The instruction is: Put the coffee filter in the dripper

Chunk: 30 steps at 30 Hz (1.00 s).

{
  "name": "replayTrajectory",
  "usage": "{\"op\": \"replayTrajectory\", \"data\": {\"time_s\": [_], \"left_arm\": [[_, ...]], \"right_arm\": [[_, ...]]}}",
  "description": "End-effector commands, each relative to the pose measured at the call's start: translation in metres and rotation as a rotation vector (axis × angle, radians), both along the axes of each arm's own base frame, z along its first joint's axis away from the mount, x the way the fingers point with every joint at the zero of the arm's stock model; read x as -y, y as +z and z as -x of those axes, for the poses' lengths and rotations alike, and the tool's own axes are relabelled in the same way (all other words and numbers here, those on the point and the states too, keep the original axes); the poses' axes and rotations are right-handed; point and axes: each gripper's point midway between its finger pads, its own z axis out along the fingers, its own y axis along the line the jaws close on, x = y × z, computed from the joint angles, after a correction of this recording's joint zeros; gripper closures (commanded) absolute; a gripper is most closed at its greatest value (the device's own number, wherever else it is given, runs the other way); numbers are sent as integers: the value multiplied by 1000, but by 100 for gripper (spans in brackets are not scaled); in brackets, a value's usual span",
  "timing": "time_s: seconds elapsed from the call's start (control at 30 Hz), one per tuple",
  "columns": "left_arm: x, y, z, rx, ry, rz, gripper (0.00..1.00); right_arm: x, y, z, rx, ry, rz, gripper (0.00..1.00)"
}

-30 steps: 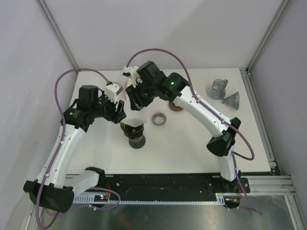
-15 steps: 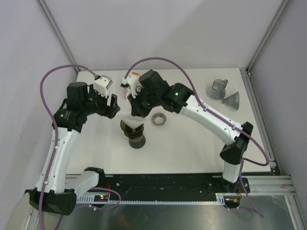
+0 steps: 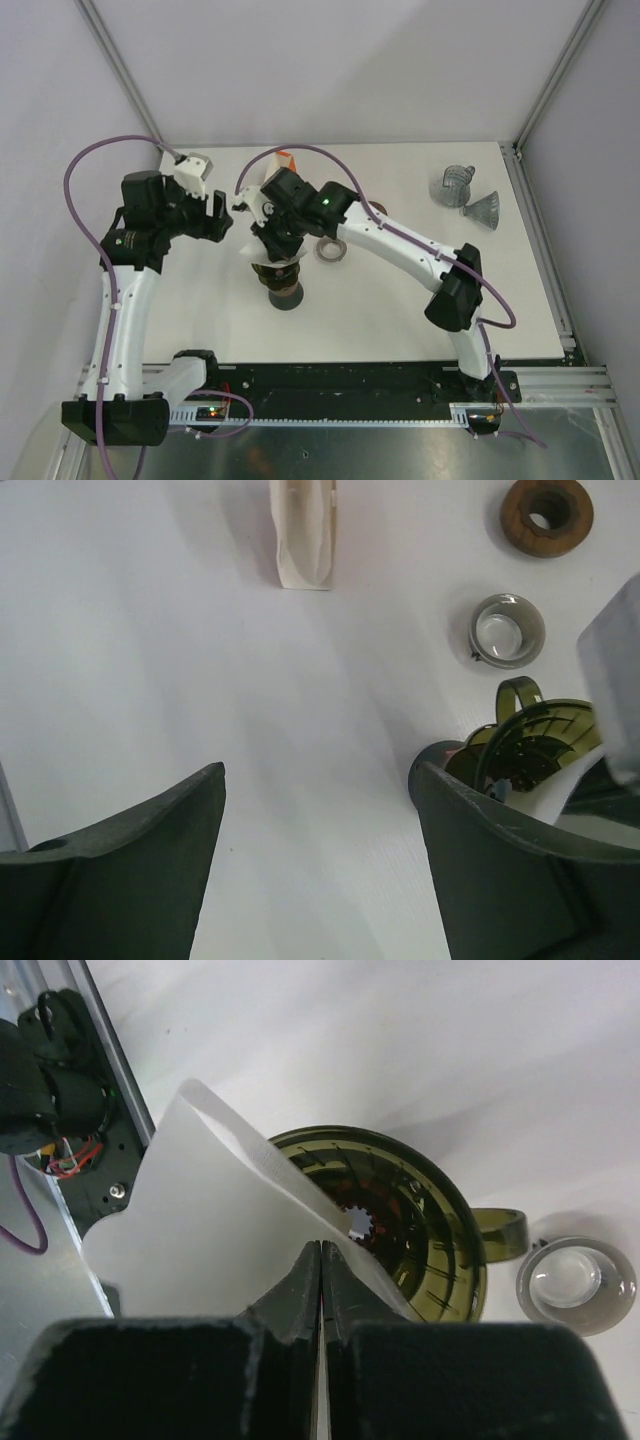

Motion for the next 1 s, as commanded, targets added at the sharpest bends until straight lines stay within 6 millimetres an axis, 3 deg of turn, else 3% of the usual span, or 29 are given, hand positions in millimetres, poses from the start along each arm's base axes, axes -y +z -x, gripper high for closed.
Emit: {"op": "replayTrajectory", "data": {"time_s": [0.0, 0.63, 0.8, 0.97], "left_arm": [[-8, 8, -4, 37, 8, -9, 19], [-15, 6, -9, 36, 39, -8, 19], [-15, 4, -9, 32, 34, -4, 19], [-9, 2, -8, 20, 20, 23, 21]], "right_arm": [[-6, 7, 5, 30, 49, 8, 100], [3, -69, -2, 68, 12, 281, 100], [1, -74, -1, 62, 12, 300, 100], [-6, -56, -4, 82, 8, 251, 100]]}}
